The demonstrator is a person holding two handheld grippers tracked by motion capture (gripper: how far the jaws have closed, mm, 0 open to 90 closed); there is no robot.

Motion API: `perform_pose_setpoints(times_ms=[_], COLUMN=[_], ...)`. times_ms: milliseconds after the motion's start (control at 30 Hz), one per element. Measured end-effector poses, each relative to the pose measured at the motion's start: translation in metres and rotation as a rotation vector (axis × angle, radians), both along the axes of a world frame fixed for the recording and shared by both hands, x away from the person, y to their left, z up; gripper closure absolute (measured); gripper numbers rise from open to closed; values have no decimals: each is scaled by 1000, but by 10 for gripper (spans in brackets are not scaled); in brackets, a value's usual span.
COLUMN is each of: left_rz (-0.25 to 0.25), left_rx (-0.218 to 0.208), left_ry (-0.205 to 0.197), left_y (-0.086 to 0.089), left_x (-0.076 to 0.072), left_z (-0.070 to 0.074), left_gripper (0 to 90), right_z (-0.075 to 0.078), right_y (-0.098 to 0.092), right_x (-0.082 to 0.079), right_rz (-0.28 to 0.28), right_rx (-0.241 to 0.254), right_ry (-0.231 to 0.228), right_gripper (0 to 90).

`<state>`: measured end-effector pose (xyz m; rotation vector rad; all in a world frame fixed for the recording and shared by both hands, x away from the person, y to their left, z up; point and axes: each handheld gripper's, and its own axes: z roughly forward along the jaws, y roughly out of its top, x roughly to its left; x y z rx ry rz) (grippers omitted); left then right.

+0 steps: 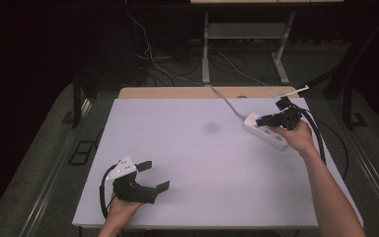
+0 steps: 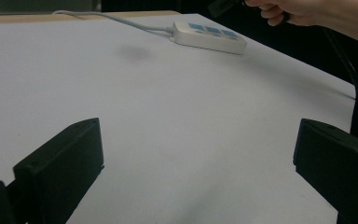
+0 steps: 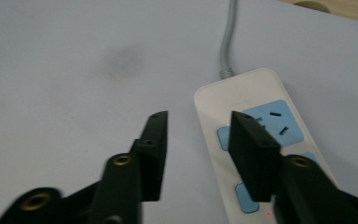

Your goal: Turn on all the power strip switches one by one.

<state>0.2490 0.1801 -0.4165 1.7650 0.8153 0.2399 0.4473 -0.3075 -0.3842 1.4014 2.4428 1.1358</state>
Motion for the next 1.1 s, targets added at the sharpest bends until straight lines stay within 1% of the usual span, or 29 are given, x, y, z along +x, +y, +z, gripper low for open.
perform_pose_setpoints(times_ms=[33,133,167,200,233,267,300,333,433,600,700,800,967,1100], left_rz=[0,-1,-1,-1,-1,0,0,0,2,2,0,1,-1,-2], left_rx=[0,-1,-1,-1,-2,-3,-3,-4,-8,-7,-3,-3,-1,-1], left_ry=[-1,-1,-1,-2,-3,-3,-3,-2,-2,-2,-2,-1,0,-1], left_y=[0,0,-1,-1,-1,-1,-1,-1,-1,-1,-2,-2,-3,-2], left_x=[0,0,0,0,0,-1,-1,-1,-1,-1,-1,-1,-1,-1], left_z=[0,0,0,0,0,0,0,0,0,0,0,0,0,0], left_gripper=[0,0,0,0,0,0,1,0,1,1,0,1,0,1], right_z=[1,3,5,5,6,6,6,6,7,7,5,3,-2,-7], right_y=[-1,-2,-4,-4,-5,-5,-6,-6,-6,-6,-6,-6,-4,-3], right_x=[-3,-14,-21,-21,-29,-29,-33,-37,-51,-75,-88,-100,-120,-139], right_rz=[-2,-36,-48,-48,-52,-52,-46,-46,-39,-21,-8,5,24,19], right_rx=[6,25,57,57,91,91,110,118,112,121,124,138,146,172], right_ry=[-5,-18,-25,-25,-30,-30,-24,-24,-43,-54,-57,-55,-69,-92], right_gripper=[465,328,190,190,92,92,2,4,4,4,4,4,5,5])
